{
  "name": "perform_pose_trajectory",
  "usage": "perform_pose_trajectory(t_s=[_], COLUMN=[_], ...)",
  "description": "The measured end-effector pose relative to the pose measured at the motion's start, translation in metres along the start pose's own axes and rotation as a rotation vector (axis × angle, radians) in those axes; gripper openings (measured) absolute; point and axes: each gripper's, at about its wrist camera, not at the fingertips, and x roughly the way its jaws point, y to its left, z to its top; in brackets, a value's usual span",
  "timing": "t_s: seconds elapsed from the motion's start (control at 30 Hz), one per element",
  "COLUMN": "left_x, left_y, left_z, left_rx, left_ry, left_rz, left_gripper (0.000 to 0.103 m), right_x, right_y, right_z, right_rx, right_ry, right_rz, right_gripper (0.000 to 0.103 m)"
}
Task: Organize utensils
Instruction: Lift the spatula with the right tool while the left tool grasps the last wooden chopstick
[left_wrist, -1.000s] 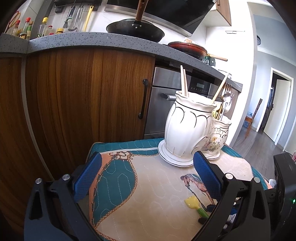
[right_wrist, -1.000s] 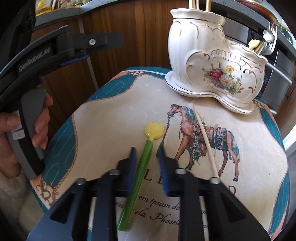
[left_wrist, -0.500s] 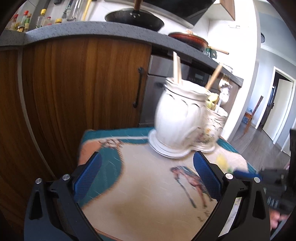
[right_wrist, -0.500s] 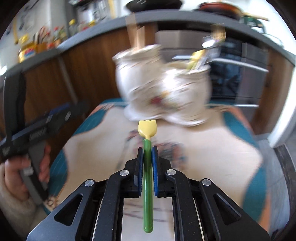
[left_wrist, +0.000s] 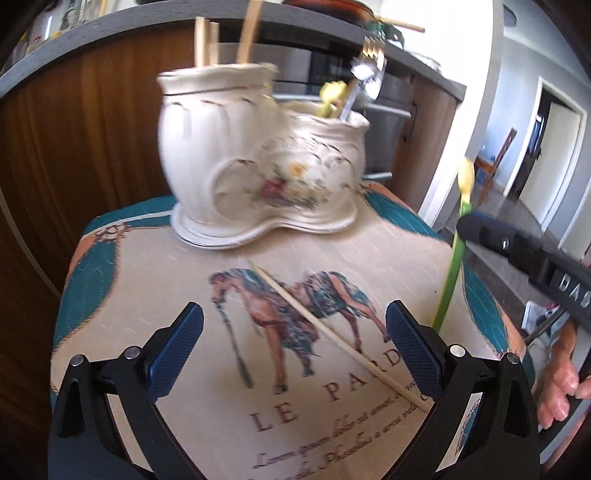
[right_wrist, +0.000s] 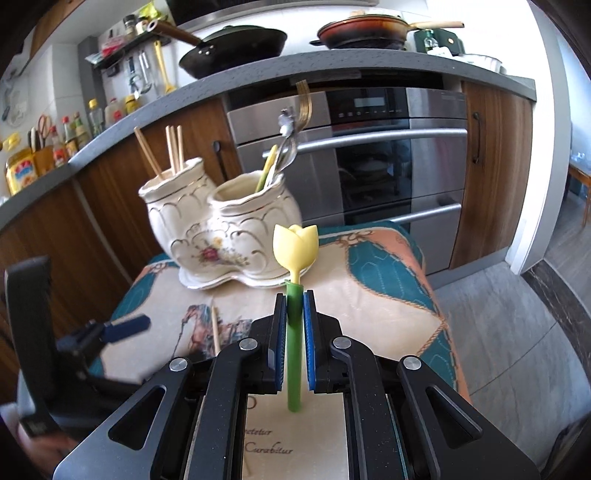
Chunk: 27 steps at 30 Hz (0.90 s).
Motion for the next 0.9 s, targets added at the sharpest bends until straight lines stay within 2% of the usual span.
perform_pose_trajectory(t_s=[0.23, 0.37, 0.43, 0.53, 0.6, 0.63, 0.7, 0.83, 0.9], left_x=[0.029, 0.035, 0.033, 0.029, 0.026, 0.025, 0.022, 0.015, 0.011], left_y=[-0.035, -0.029, -0.027, -0.022, -0.015, -0.012, -0.004, 0.011, 0.01], left_z=[-0.011, -0.011, -0.013, -0.014, -0.013, -0.012, -0.011, -0.01, -0.011], left_rx=[0.117, 0.088, 0.111, 0.141, 0.138, 0.136, 0.14, 0.143, 0.161], left_ry=[0.116, 0.159, 0.16, 0.162, 0.166, 0.17, 0.178, 0.19, 0.198], left_rz=[0.062, 0.046, 0.032, 0.008, 0.01, 0.005, -0.004, -0.057, -0.058], left_gripper=[0.097, 0.089, 0.085, 0.071, 0.048, 0.043, 0.021, 0.009, 0.008], right_x=[-0.004, -0.009, -0.012, -0.014, -0.015, -0.015, -0.014, -0.012, -0.011], right_y=[-0.003, -0.005, -0.006, -0.007, -0.005, -0.005, -0.003, 0.001, 0.001], right_z=[-0.002, -0.003, -0.003, -0.003, -0.003, -0.003, -0.003, -0.003, -0.003], right_rx=[0.002, -0.002, 0.001, 0.003, 0.0, -0.001, -0.004, -0.012, -0.013], right_ry=[0.0, -0.007, -0.009, -0.013, -0.016, -0.016, -0.015, -0.008, -0.006], right_rz=[0.023, 0.034, 0.037, 0.04, 0.041, 0.043, 0.045, 0.046, 0.046], right_gripper=[0.01, 0.01, 0.01, 0.01, 0.01, 0.01, 0.01, 0.01, 0.01])
